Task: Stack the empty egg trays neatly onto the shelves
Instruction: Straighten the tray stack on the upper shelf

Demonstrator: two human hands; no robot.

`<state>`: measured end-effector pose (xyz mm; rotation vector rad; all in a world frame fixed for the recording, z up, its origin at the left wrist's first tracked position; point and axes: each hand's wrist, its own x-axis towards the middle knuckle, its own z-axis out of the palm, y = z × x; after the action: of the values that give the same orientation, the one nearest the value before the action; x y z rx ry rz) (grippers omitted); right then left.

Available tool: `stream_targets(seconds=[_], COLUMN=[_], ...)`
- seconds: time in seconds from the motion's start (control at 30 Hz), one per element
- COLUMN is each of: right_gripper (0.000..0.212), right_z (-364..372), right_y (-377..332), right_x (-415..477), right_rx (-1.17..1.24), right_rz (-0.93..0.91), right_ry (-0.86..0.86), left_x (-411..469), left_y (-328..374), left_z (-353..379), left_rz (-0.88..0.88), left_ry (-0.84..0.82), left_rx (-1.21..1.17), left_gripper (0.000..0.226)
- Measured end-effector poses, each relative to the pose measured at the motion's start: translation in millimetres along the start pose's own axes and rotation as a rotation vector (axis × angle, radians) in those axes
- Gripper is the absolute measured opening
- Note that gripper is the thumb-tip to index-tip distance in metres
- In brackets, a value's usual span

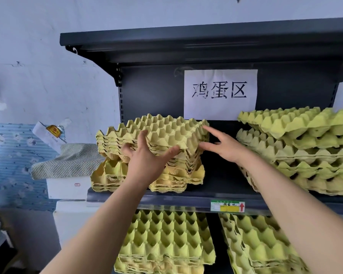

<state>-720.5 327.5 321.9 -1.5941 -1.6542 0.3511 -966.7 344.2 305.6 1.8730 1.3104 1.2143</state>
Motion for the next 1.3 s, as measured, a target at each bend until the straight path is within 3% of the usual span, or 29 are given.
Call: stream_targets(seconds=[0.17,0.4,0.6,0.73,0.9,1.0,1.1,1.3], right_gripper=[0.071,0.045,0.035,0.072,0.122,0.139,0.139,0.106], right_z=[7,4,10,19,29,36,47,65], right_y=[9,-3,-16,-20,-22,-28,-32,-34], right_x=[8,6,-10,-11,6,7,2,-16], right_rx=[0.335,0.274,0.133,-0.150,-0.120,-0.061,-0.069,-0.136], right_rz=[-0.018,-0.177,-0.237,-0.230,0.034,0.079,0.097,0.176], right_ry=[-0.112,0.067,0.051,0.370,0.276,0.322,0.369,0.456], left_x=[3,2,23,53,75,93,109,124], left_y=[3,13,0,-22,-48,-64,-70,-85], left_z=[17,6,-39,-69,-96,-108,-114,-97], left_rz=[-0.019,0.011,0.082,-0.041,-0.045,0.022,0.059,-0.025], left_ry=[0.045,0.134,0.129,-0.036,-0.186,-0.248,-0.273,-0.303], left_rx=[-0.188,-0.235,-0.286,-0.420,-0.518,-0.509,-0.539,-0.596], left_gripper=[0.102,0.094,0.084,0.092,0.035,0.033,0.035,0.021])
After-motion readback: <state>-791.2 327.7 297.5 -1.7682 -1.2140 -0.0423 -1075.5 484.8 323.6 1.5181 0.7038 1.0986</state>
